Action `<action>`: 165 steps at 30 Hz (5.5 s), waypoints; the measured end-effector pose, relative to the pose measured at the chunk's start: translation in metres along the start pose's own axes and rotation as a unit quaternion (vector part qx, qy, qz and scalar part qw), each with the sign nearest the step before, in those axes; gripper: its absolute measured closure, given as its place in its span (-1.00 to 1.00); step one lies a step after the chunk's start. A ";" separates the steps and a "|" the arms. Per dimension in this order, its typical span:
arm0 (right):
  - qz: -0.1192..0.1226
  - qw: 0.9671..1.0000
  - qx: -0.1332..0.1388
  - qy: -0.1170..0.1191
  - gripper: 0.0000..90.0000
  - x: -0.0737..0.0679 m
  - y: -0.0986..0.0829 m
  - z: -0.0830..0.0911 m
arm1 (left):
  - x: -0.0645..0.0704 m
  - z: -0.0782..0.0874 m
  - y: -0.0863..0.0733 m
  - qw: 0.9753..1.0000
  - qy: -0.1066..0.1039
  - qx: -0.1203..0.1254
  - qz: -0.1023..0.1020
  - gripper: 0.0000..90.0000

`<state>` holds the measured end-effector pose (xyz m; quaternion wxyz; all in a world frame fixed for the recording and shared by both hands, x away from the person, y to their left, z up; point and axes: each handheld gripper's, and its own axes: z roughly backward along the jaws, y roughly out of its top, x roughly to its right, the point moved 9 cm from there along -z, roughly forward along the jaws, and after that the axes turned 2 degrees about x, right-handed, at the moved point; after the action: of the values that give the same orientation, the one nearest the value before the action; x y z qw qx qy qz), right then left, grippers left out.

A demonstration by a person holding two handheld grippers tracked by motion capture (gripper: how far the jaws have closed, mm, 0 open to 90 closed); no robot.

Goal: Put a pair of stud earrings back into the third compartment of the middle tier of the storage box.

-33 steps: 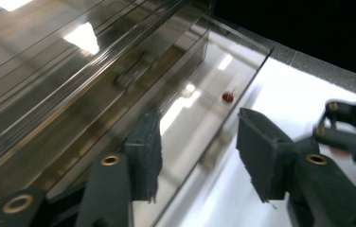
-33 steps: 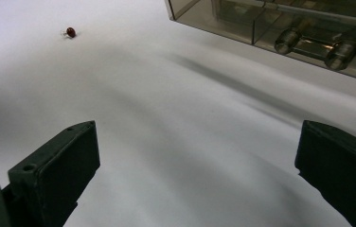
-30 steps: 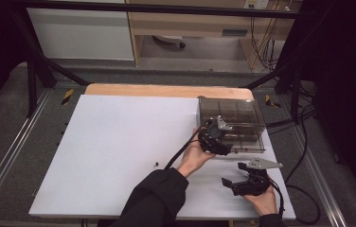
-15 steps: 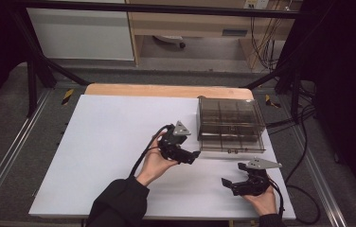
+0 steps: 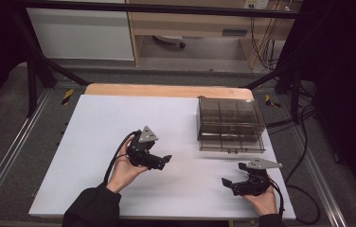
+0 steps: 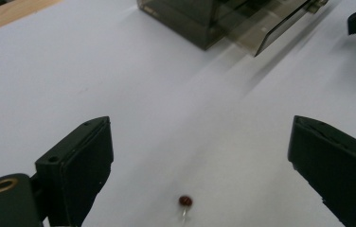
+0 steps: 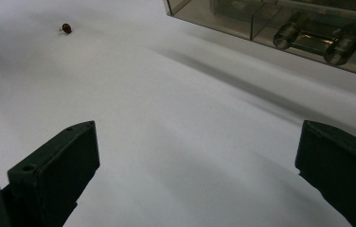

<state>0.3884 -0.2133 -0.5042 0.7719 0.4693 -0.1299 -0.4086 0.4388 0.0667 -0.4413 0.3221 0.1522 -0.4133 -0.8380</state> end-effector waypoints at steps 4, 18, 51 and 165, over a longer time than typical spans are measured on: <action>-0.002 1.000 -0.003 0.000 -0.97 0.000 -0.001 -0.001 | -0.010 0.002 -0.020 1.000 0.007 -0.007 0.016 -0.84; -0.001 1.000 -0.001 -0.002 -0.97 0.001 -0.001 0.000 | -0.015 -0.012 -0.056 0.998 0.013 -0.045 0.032 -0.59; -0.003 1.000 -0.004 -0.001 -0.97 0.000 -0.001 -0.001 | -0.008 -0.030 -0.066 0.998 0.010 -0.063 0.026 0.76; -0.002 1.000 0.005 0.003 -0.98 0.001 0.001 0.003 | 0.152 -0.184 0.144 0.995 -0.071 -0.028 -0.058 0.82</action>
<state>0.3874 -0.2153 -0.5021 0.7691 0.4746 -0.1283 -0.4084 0.4808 -0.2093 -0.4380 0.2465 0.1070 -0.4023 -0.8752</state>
